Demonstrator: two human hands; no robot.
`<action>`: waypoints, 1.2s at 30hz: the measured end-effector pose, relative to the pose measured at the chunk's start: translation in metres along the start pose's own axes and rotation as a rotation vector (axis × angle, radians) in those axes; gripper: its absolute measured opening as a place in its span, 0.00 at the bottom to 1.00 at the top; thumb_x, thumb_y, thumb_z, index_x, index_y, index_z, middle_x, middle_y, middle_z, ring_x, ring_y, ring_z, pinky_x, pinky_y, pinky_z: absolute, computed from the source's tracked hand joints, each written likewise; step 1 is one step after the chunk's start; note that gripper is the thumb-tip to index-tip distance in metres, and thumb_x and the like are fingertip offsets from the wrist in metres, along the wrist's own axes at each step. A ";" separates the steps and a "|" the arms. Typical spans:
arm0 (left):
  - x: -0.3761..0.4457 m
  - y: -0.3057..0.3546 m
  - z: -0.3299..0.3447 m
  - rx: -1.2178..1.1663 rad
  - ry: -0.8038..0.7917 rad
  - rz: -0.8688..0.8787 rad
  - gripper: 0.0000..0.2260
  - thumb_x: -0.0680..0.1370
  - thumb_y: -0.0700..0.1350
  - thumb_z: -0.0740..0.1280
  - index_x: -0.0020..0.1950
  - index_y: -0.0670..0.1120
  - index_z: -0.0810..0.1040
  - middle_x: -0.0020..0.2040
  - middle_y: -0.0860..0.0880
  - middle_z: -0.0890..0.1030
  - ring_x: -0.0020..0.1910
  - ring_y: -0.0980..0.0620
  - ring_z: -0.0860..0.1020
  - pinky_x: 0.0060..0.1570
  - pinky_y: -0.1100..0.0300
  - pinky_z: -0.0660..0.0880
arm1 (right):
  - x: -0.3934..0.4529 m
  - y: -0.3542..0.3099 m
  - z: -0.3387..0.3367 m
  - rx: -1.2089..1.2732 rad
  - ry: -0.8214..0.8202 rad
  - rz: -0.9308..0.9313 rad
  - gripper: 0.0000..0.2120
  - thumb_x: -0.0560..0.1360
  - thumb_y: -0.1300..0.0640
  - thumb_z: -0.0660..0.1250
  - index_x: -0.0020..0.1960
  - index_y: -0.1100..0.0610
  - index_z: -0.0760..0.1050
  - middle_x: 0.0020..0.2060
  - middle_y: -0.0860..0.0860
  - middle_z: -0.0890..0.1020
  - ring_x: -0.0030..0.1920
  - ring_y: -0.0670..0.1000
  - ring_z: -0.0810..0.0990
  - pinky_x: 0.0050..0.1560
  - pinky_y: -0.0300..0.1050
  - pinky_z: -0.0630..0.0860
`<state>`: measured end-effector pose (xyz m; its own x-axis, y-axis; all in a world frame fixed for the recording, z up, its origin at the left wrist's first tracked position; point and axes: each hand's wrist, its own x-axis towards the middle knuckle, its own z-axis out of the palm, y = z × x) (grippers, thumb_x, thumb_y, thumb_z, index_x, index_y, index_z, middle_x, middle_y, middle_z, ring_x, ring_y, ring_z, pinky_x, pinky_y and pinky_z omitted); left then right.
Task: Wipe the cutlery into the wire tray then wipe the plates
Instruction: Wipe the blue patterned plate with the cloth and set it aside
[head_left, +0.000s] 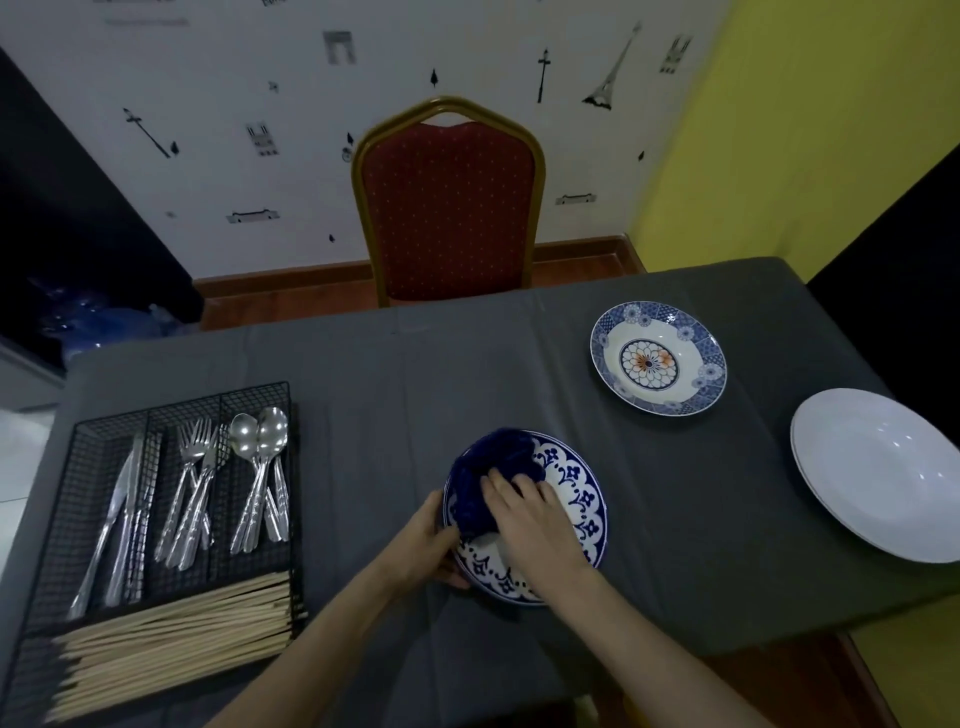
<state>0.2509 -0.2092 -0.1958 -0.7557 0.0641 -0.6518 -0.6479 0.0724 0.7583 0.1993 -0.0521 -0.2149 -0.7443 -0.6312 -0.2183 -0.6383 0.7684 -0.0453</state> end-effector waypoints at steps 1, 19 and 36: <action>-0.002 0.002 0.002 0.009 0.009 0.009 0.21 0.81 0.37 0.58 0.73 0.50 0.60 0.58 0.41 0.79 0.47 0.40 0.84 0.46 0.40 0.81 | 0.002 0.005 -0.002 0.001 0.027 0.023 0.33 0.69 0.63 0.68 0.72 0.60 0.62 0.69 0.56 0.68 0.60 0.58 0.71 0.59 0.55 0.69; 0.040 0.115 0.151 0.027 -0.162 0.196 0.19 0.81 0.37 0.59 0.68 0.55 0.64 0.56 0.42 0.83 0.45 0.38 0.84 0.49 0.40 0.81 | -0.159 0.189 -0.054 0.251 0.176 0.222 0.20 0.74 0.49 0.56 0.61 0.54 0.75 0.48 0.46 0.81 0.47 0.48 0.77 0.55 0.45 0.74; 0.132 0.146 0.367 -0.050 -0.281 0.132 0.18 0.82 0.39 0.61 0.70 0.51 0.63 0.56 0.39 0.82 0.43 0.36 0.84 0.40 0.49 0.83 | -0.245 0.336 -0.024 0.720 0.483 0.746 0.19 0.79 0.51 0.60 0.68 0.55 0.68 0.59 0.47 0.75 0.60 0.46 0.71 0.61 0.40 0.69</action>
<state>0.0916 0.1748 -0.1758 -0.7817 0.3433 -0.5207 -0.5554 -0.0031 0.8316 0.1625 0.3584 -0.1528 -0.9877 0.1525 -0.0350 0.1390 0.7526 -0.6436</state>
